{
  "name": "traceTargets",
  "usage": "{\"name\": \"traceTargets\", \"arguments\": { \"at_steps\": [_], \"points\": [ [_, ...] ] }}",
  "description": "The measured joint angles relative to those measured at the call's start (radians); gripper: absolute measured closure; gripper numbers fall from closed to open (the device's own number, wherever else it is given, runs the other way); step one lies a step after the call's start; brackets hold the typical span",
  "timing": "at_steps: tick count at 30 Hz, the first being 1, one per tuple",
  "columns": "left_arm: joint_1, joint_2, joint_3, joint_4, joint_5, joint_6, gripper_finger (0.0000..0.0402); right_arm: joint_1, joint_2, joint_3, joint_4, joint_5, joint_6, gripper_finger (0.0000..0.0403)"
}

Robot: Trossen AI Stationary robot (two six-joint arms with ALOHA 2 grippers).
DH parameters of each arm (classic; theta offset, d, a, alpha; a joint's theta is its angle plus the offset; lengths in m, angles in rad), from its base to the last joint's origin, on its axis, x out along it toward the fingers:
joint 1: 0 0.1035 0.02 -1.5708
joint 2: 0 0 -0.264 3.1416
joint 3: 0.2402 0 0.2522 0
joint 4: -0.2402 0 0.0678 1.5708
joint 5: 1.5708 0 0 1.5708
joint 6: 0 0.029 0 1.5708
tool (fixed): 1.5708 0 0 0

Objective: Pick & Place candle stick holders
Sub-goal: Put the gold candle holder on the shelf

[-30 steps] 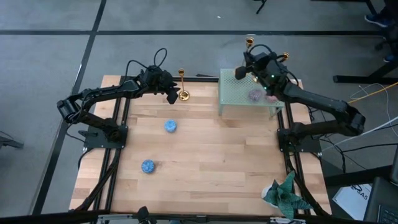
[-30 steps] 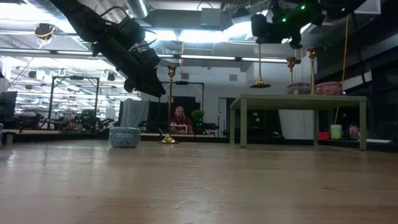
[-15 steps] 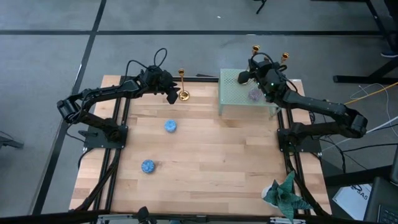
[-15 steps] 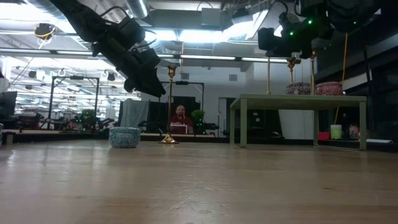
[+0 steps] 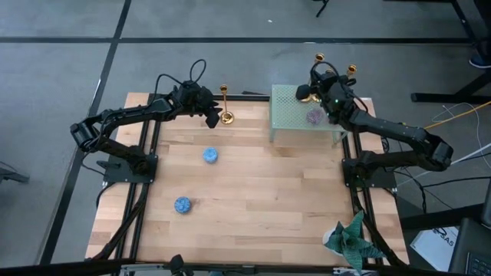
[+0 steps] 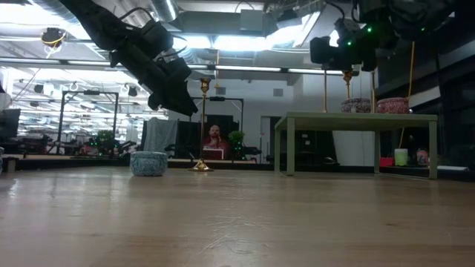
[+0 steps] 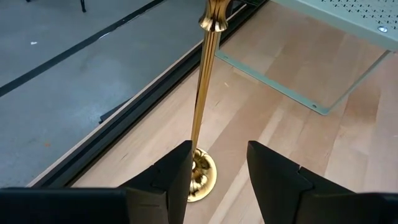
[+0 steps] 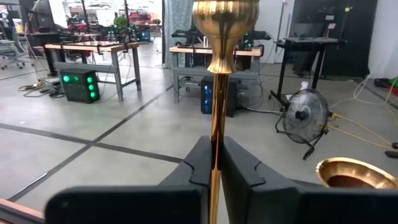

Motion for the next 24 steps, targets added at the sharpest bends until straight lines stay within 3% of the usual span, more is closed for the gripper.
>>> {"name": "traceTargets", "arguments": {
  "at_steps": [12, 24],
  "points": [
    [0.000, 0.000, 0.000, 0.000, 0.000, 0.000, 0.0252, -0.042, 0.013, 0.000, -0.001, -0.085, 0.010, 0.0378],
    [0.000, 0.000, 0.000, 0.011, 0.002, 0.000, 0.0253, -0.042, 0.033, 0.001, 0.025, -0.098, -0.039, 0.0333]
  ]
}}
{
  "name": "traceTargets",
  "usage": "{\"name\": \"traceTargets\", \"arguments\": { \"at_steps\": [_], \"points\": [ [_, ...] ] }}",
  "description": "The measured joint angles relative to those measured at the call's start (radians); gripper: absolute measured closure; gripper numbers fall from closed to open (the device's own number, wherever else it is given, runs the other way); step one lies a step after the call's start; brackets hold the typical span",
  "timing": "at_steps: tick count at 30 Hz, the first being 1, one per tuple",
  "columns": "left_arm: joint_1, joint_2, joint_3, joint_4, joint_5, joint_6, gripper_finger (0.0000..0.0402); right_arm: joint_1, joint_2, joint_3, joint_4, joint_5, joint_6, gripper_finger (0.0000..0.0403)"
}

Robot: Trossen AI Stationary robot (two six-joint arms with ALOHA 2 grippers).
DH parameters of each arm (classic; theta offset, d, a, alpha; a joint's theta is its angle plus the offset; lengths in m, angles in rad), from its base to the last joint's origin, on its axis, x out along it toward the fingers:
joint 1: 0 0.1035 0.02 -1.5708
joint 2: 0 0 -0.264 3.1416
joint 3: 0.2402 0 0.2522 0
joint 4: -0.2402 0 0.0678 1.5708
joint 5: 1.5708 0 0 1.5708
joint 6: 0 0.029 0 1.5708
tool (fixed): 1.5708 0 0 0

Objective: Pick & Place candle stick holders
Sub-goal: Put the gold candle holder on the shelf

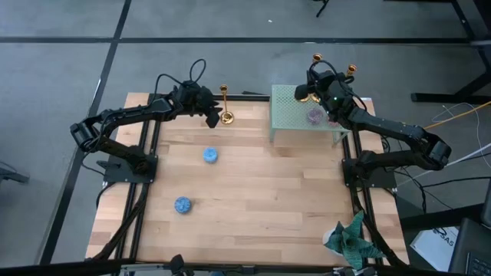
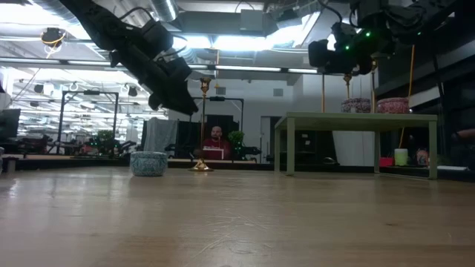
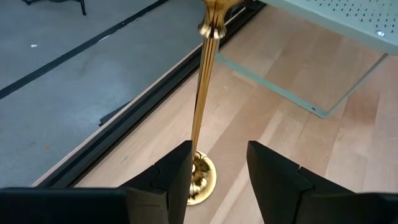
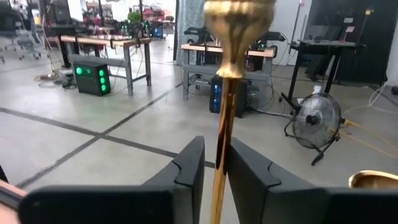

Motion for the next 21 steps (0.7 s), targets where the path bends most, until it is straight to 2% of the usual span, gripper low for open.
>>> {"name": "traceTargets", "arguments": {
  "at_steps": [6, 16, 21],
  "points": [
    [0.000, 0.000, 0.000, 0.024, 0.001, 0.000, 0.0251, 0.001, 0.000, 0.000, -0.001, -0.014, -0.032, 0.0293],
    [0.000, 0.000, 0.000, 0.020, 0.000, -0.002, 0.0251, 0.013, 0.000, 0.000, -0.034, -0.044, -0.035, 0.0183],
    [-0.007, 0.010, 0.000, 0.020, -0.022, -0.026, 0.0253, 0.055, -0.003, 0.000, -0.032, -0.044, -0.123, 0.0153]
  ]
}}
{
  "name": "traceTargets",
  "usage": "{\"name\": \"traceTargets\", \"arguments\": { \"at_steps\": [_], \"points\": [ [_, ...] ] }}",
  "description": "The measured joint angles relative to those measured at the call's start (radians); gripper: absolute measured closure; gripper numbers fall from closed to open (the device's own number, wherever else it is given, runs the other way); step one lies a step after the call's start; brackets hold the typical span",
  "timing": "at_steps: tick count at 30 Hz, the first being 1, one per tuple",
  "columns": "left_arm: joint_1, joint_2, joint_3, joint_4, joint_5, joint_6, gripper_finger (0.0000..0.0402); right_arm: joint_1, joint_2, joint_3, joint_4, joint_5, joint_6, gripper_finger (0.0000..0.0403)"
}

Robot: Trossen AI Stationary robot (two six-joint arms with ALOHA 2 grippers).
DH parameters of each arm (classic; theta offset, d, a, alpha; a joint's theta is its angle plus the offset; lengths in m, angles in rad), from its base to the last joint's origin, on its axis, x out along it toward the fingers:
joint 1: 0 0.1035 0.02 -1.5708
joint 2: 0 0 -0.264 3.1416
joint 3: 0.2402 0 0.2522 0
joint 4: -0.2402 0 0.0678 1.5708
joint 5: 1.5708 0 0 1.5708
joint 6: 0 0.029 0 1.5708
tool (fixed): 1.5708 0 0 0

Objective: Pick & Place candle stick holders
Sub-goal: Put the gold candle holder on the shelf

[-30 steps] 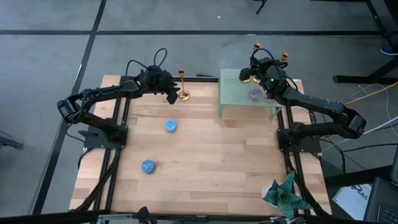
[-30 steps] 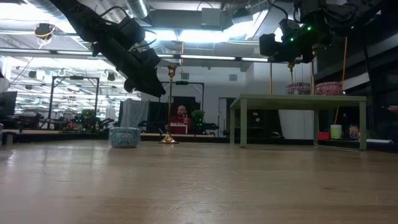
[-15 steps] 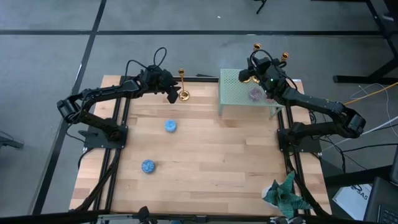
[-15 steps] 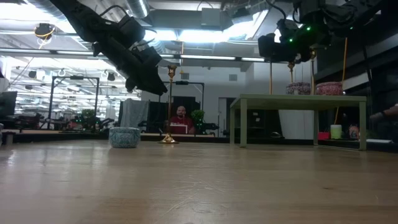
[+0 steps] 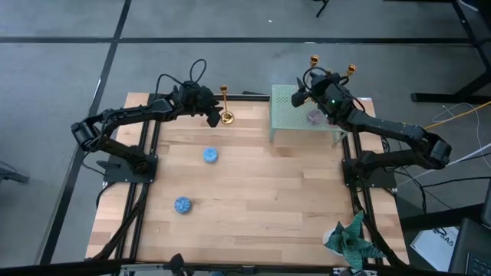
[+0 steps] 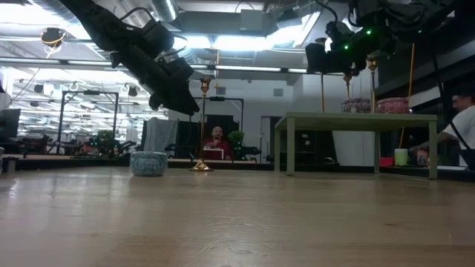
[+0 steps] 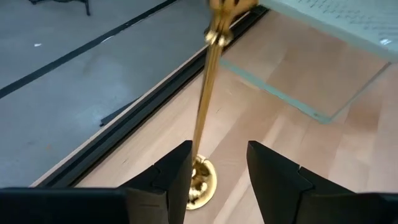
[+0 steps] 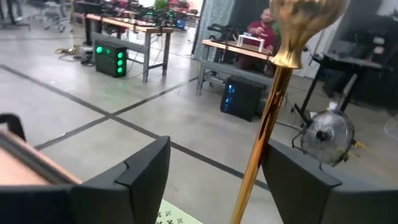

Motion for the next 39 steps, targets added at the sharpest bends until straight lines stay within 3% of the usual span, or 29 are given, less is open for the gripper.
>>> {"name": "traceTargets", "arguments": {
  "at_steps": [5, 13, 22, 27, 39],
  "points": [
    [-0.008, 0.009, 0.000, 0.021, -0.083, 0.000, 0.0251, 0.041, -0.015, 0.000, 0.000, 0.033, -0.042, 0.0148],
    [-0.008, 0.009, 0.000, 0.080, -0.101, 0.060, 0.0238, 0.071, -0.038, 0.000, -0.046, 0.174, -0.067, 0.0147],
    [-0.008, 0.010, 0.000, 0.078, -0.101, 0.060, 0.0232, 0.071, -0.038, 0.000, -0.053, 0.181, -0.064, 0.0155],
    [-0.008, 0.010, 0.000, 0.078, -0.101, 0.060, 0.0231, 0.070, -0.038, 0.000, -0.053, 0.182, -0.064, 0.0205],
    [-0.008, 0.010, 0.000, 0.078, -0.101, 0.060, 0.0235, 0.052, -0.038, 0.000, -0.049, 0.182, -0.065, 0.0381]
  ]
}}
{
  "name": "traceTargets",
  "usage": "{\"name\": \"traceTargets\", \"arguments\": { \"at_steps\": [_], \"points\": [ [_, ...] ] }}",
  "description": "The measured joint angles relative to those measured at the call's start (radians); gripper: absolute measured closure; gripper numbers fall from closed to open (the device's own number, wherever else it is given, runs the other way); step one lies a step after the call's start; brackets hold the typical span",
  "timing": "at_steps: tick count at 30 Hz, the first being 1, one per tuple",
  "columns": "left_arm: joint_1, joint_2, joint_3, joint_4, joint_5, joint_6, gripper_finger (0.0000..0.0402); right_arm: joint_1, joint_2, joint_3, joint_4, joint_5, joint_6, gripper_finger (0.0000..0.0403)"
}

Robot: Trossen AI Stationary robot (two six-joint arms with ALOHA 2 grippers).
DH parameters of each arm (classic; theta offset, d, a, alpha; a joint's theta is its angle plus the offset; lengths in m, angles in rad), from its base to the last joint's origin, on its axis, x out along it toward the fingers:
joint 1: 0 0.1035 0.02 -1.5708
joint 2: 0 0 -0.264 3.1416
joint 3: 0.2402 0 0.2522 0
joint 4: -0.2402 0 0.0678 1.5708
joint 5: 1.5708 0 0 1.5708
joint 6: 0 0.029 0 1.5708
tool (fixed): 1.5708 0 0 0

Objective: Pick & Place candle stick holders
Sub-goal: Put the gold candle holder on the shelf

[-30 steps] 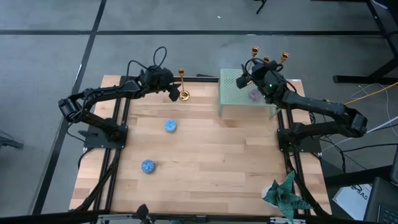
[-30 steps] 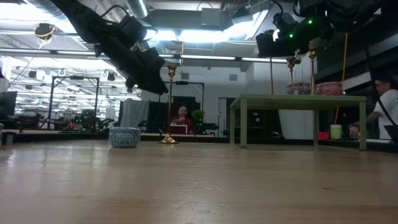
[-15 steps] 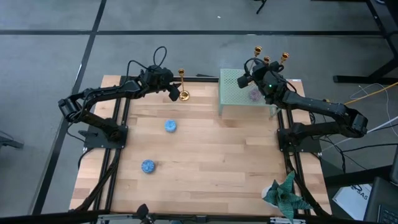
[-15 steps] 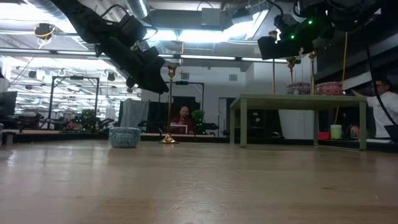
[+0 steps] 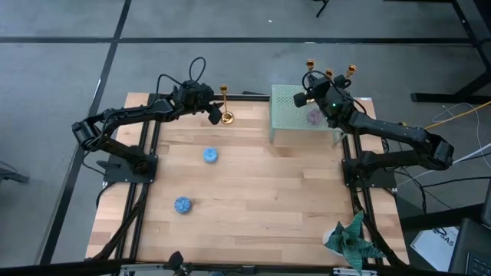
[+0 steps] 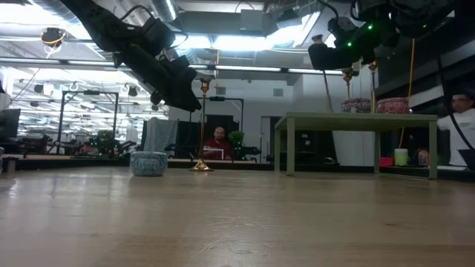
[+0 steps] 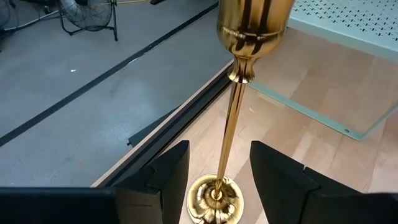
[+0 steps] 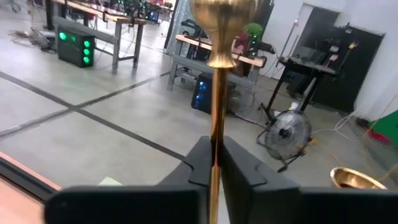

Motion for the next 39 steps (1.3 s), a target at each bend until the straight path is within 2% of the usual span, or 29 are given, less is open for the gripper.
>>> {"name": "traceTargets", "arguments": {
  "at_steps": [2, 9, 14, 21, 28, 39],
  "points": [
    [0.000, 0.000, 0.000, 0.000, 0.000, 0.000, 0.0235, 0.000, 0.000, 0.000, -0.001, 0.003, -0.002, 0.0390],
    [0.000, 0.000, 0.000, 0.000, 0.000, -0.002, 0.0236, -0.018, 0.001, -0.001, 0.039, -0.006, -0.002, 0.0372],
    [0.000, 0.000, 0.000, 0.000, 0.000, -0.008, 0.0236, -0.051, 0.001, -0.001, 0.093, -0.086, 0.003, 0.0392],
    [0.000, 0.000, 0.000, 0.000, 0.000, -0.009, 0.0239, -0.081, 0.003, -0.001, 0.095, -0.132, 0.106, 0.0374],
    [0.000, 0.000, 0.000, 0.000, 0.000, -0.009, 0.0238, -0.100, 0.025, -0.001, 0.069, -0.144, 0.155, 0.0387],
    [0.000, 0.000, 0.000, 0.000, 0.000, -0.009, 0.0239, -0.106, 0.029, 0.000, 0.050, -0.148, 0.186, 0.0351]
  ]
}}
